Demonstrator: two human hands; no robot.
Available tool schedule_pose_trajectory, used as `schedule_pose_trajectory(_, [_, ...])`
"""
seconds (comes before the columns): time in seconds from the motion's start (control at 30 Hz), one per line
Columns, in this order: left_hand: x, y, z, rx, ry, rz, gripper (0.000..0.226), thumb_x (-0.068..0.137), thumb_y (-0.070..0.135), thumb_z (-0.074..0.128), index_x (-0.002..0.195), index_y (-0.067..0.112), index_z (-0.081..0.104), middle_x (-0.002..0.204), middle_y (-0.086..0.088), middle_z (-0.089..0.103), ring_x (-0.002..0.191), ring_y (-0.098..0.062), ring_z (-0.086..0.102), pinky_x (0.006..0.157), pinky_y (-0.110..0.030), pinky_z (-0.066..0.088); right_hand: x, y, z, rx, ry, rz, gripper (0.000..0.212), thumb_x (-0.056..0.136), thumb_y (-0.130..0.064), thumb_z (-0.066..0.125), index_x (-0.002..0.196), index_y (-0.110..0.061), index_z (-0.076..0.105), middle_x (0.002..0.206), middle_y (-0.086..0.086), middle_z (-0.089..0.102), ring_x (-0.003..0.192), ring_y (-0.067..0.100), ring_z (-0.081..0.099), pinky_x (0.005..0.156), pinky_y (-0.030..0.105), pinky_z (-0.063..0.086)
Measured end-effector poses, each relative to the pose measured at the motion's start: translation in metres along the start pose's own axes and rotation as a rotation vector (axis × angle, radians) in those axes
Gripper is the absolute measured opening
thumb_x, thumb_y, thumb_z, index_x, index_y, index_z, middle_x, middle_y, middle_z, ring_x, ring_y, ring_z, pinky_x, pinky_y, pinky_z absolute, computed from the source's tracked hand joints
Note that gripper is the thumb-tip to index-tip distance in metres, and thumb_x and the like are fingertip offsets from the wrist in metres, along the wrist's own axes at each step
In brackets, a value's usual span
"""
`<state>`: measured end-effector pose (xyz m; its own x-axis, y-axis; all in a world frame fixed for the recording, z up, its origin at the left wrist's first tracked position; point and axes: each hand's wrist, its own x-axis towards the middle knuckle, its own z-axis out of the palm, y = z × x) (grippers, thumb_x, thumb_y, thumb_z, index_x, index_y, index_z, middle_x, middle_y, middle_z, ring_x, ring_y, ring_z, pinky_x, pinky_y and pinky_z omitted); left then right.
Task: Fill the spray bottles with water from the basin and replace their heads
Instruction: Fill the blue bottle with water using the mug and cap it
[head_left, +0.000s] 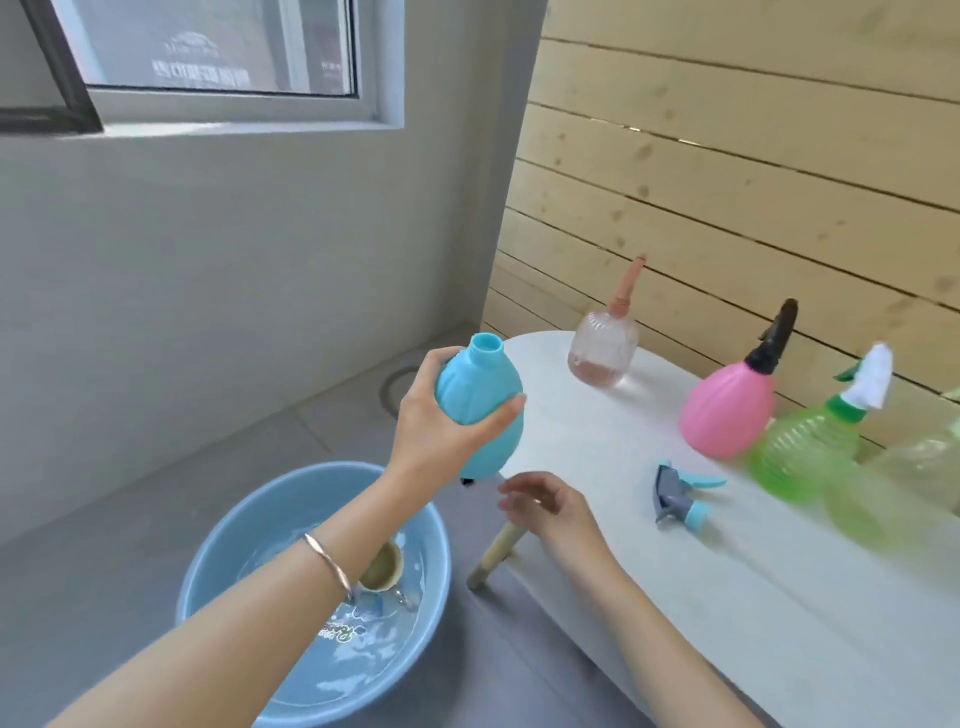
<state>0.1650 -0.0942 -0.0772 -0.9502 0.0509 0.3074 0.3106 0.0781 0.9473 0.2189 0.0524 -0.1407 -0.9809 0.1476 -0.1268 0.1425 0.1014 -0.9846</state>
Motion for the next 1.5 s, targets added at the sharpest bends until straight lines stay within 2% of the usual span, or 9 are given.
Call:
schedule_pose_trajectory(0.27, [0.007,-0.070,-0.057,0.071,0.062,-0.095,0.058,0.057,0.050,0.081,0.106,0.040,0.053,0.096,0.019,0.062,0.088,-0.002,0.061,0.071,-0.018,0.053,0.062,0.111,0.077,-0.092,-0.130,0.289,0.013,0.086,-0.005,0.066,0.094,-0.012,0.060,0.096,0.007,0.063,0.078,0.011,0.058,0.071,0.017,0.047])
schedule_pose_trajectory(0.37, [0.003,-0.103,-0.077,0.089,0.082,-0.142,0.061,0.053,0.055,0.078,0.106,0.039,0.053,0.095,0.021,0.062,0.088,-0.002,0.061,0.073,-0.018,0.053,0.074,0.149,0.103,-0.206,-0.174,0.367,0.043,0.081,-0.015,0.073,0.118,-0.012,0.051,0.115,0.002,0.053,0.096,0.012,0.054,0.074,0.014,0.043])
schedule_pose_trajectory(0.43, [-0.001,-0.129,-0.090,0.091,0.094,-0.185,0.061,0.052,0.054,0.078,0.106,0.038,0.053,0.095,0.022,0.062,0.088,-0.001,0.062,0.072,-0.018,0.052,0.081,0.180,0.120,-0.351,-0.250,0.382,0.072,0.078,-0.026,0.076,0.136,-0.015,0.036,0.133,-0.001,0.041,0.117,0.015,0.046,0.091,0.021,0.042])
schedule_pose_trajectory(0.53, [-0.008,-0.161,-0.104,0.113,0.117,-0.240,0.060,0.052,0.053,0.079,0.104,0.041,0.054,0.096,0.021,0.063,0.089,-0.003,0.063,0.074,-0.023,0.053,0.091,0.215,0.138,-0.551,-0.326,0.332,0.104,0.075,-0.036,0.076,0.150,-0.014,0.008,0.154,0.000,0.012,0.144,0.016,0.015,0.114,0.028,0.020])
schedule_pose_trajectory(0.73, [-0.022,-0.211,-0.131,0.142,0.147,-0.322,0.058,0.049,0.054,0.078,0.100,0.045,0.054,0.097,0.024,0.063,0.089,0.002,0.062,0.072,-0.013,0.050,0.122,0.258,0.172,-0.657,-0.291,0.272,0.121,0.070,-0.042,0.079,0.150,-0.016,-0.008,0.159,0.001,-0.008,0.147,0.017,-0.005,0.119,0.033,0.006])
schedule_pose_trajectory(1.0, [-0.027,-0.234,-0.157,0.149,0.236,-0.356,0.058,0.048,0.056,0.076,0.100,0.047,0.053,0.096,0.025,0.063,0.088,0.003,0.062,0.069,-0.009,0.047,0.138,0.277,0.189,-0.850,-0.359,0.008,0.111,0.068,-0.040,0.079,0.150,-0.026,0.005,0.156,-0.011,0.010,0.143,0.011,0.020,0.108,0.034,0.030])
schedule_pose_trajectory(1.1, [-0.026,-0.234,-0.166,0.144,0.267,-0.343,0.059,0.049,0.056,0.077,0.102,0.046,0.053,0.098,0.022,0.064,0.089,0.001,0.062,0.069,-0.012,0.049,0.143,0.276,0.200,-0.852,-0.346,-0.011,0.098,0.074,-0.031,0.075,0.148,-0.026,0.012,0.155,-0.010,0.016,0.130,0.016,0.043,0.095,0.032,0.040])
schedule_pose_trajectory(1.37, [-0.024,-0.226,-0.183,0.139,0.307,-0.317,0.061,0.050,0.055,0.078,0.104,0.043,0.053,0.098,0.019,0.065,0.091,-0.003,0.064,0.073,-0.019,0.052,0.161,0.242,0.202,-0.441,-0.337,0.227,0.086,0.065,-0.040,0.082,0.135,-0.028,0.034,0.129,-0.008,0.052,0.110,0.012,0.055,0.092,0.026,0.045])
schedule_pose_trajectory(1.5, [-0.027,-0.215,-0.187,0.137,0.313,-0.307,0.062,0.049,0.055,0.078,0.104,0.043,0.053,0.099,0.020,0.065,0.090,0.000,0.063,0.073,-0.014,0.051,0.160,0.199,0.183,-0.166,-0.476,0.480,0.048,0.077,-0.050,0.071,0.116,-0.024,0.057,0.107,-0.001,0.063,0.078,0.013,0.055,0.070,0.022,0.046])
